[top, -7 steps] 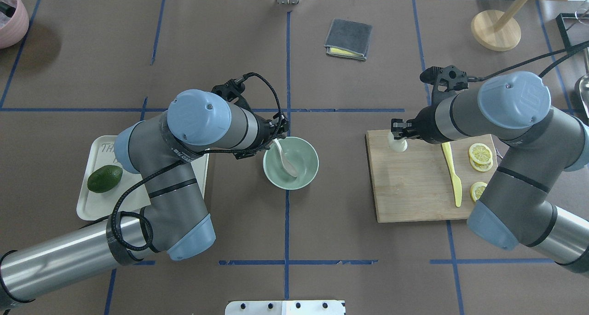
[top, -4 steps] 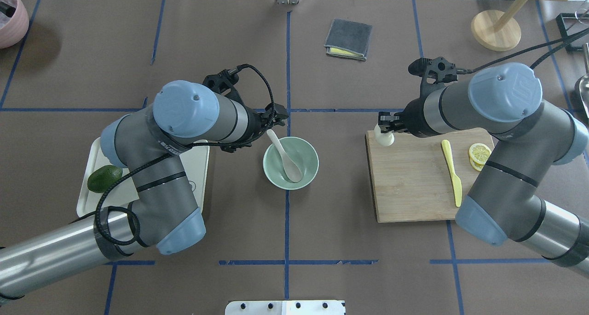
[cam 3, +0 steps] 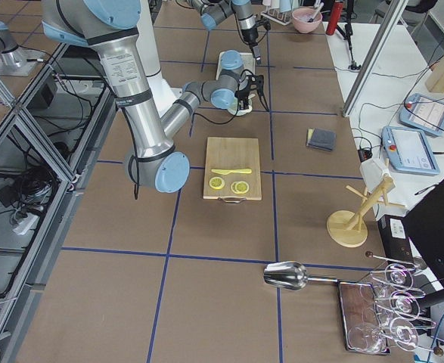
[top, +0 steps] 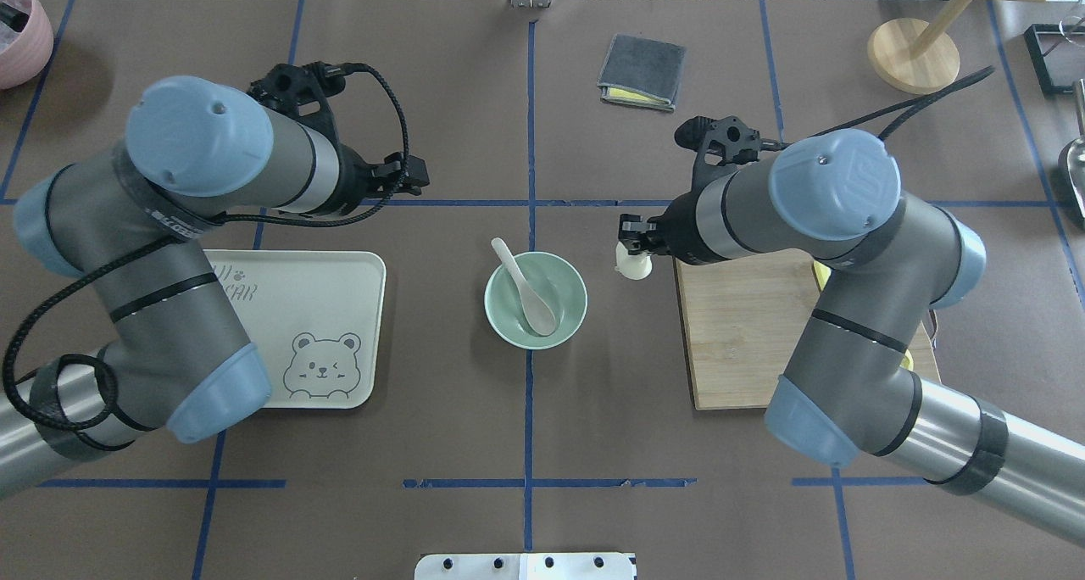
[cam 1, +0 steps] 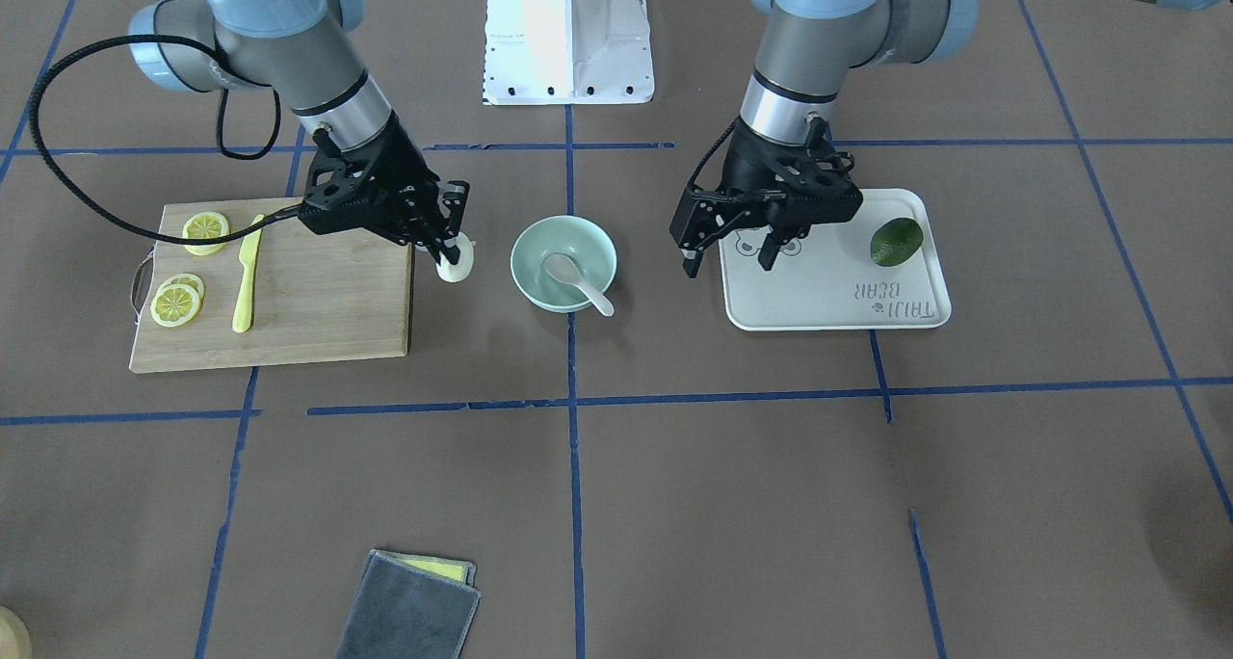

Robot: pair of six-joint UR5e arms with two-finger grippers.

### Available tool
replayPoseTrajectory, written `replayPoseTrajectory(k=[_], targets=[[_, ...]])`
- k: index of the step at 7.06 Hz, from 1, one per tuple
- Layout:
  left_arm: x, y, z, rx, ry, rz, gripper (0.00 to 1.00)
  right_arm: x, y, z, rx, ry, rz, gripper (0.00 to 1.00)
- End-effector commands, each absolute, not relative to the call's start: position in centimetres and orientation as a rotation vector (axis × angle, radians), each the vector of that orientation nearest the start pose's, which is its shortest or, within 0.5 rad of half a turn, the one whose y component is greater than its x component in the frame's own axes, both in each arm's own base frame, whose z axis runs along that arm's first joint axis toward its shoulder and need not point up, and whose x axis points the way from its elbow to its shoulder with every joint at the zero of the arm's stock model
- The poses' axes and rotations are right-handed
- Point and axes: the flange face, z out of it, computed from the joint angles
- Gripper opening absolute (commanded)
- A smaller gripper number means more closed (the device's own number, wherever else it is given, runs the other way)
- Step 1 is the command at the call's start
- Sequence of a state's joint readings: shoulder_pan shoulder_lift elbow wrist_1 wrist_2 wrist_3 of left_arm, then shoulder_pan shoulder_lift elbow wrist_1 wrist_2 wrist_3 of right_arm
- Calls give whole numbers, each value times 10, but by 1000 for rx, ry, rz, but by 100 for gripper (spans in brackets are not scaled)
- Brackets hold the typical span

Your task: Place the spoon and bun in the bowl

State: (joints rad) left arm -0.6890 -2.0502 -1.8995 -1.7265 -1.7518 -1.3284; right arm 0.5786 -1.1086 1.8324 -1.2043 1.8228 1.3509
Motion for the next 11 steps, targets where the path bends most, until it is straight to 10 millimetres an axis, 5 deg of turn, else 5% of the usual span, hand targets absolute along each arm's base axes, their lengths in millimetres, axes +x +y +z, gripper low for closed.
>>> replayPoseTrajectory(k=[1, 3, 4, 5, 9, 11], targets=[[327, -490, 280, 365, 824, -250, 100, -514, -416, 205, 218, -1105, 211, 0], [285, -504, 317, 403, 740, -201, 100, -531, -403, 200, 227, -1105, 212, 0], [254, -517, 325, 437, 711, -204, 100, -538, -395, 201, 214, -1104, 205, 87], [236, -520, 336, 452, 677, -181, 100, -542, -390, 200, 203, -1108, 206, 100], [130, -544, 388, 440, 640, -33, 100, -541, -389, 191, 198, -1124, 221, 100], [91, -561, 441, 384, 620, 34, 100, -528, -399, 191, 201, -1125, 230, 100]])
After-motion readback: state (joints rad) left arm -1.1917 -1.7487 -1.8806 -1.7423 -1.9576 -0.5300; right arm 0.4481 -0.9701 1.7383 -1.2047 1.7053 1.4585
